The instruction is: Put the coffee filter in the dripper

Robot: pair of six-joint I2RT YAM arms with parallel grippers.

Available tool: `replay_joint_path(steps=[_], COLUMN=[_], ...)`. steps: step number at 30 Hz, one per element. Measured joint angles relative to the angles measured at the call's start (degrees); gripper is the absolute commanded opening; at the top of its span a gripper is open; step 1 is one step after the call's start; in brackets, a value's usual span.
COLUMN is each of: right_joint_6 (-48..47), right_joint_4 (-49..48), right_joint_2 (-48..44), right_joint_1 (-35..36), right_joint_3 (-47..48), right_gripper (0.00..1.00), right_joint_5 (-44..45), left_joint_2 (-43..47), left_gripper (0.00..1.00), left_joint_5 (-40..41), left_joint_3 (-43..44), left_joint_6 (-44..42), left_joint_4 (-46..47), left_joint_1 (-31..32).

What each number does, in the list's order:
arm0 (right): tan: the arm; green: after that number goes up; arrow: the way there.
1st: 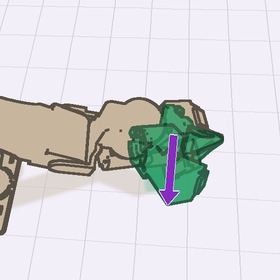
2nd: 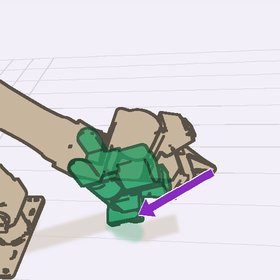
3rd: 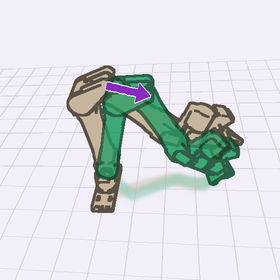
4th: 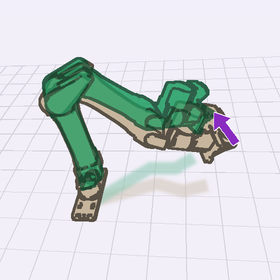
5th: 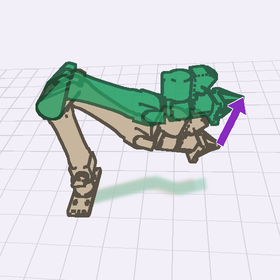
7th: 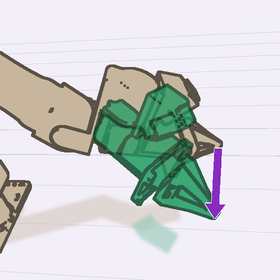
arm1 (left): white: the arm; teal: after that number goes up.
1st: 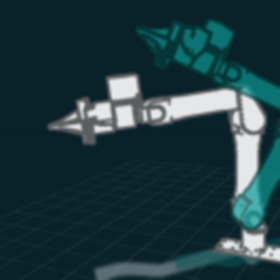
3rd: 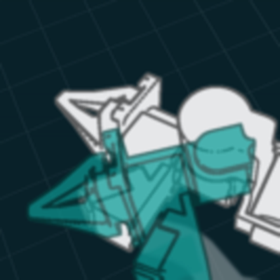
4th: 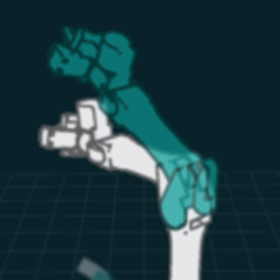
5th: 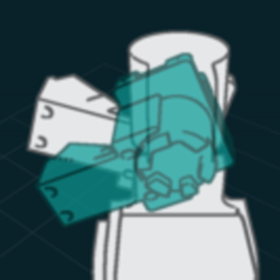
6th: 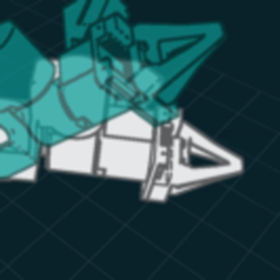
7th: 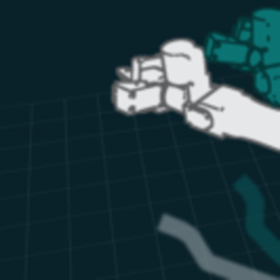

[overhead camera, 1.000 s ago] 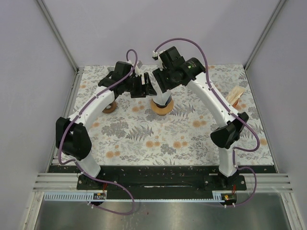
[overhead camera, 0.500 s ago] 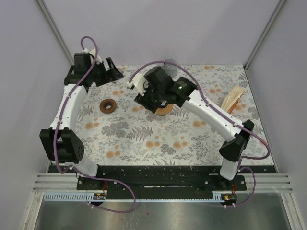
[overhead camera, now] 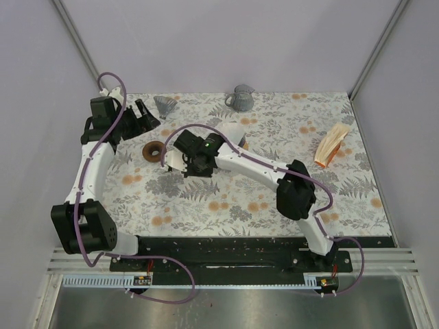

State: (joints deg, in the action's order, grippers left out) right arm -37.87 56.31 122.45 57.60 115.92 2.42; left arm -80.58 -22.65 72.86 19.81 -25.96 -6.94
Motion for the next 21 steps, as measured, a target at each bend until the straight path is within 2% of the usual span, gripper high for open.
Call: replay_joint_path(steps=[7, 21], right_joint_6=[-3.3, -6.1], right_joint_4=[-0.5, -10.3], right_joint_2=[4.2, 7.1], right_joint_1=[0.0, -1.5], right_joint_3=[-0.4, -9.1], right_gripper=[0.0, 0.0], right_joint_5=[4.4, 13.9], left_joint_2=[0.0, 1.1], left_gripper=[0.9, 0.9], left_joint_5=[-0.1, -0.2], left_joint_3=[-1.3, -3.1], left_joint_6=[0.0, 0.1], left_joint_4=[2.5, 5.1], left_joint_1=[-0.5, -1.4])
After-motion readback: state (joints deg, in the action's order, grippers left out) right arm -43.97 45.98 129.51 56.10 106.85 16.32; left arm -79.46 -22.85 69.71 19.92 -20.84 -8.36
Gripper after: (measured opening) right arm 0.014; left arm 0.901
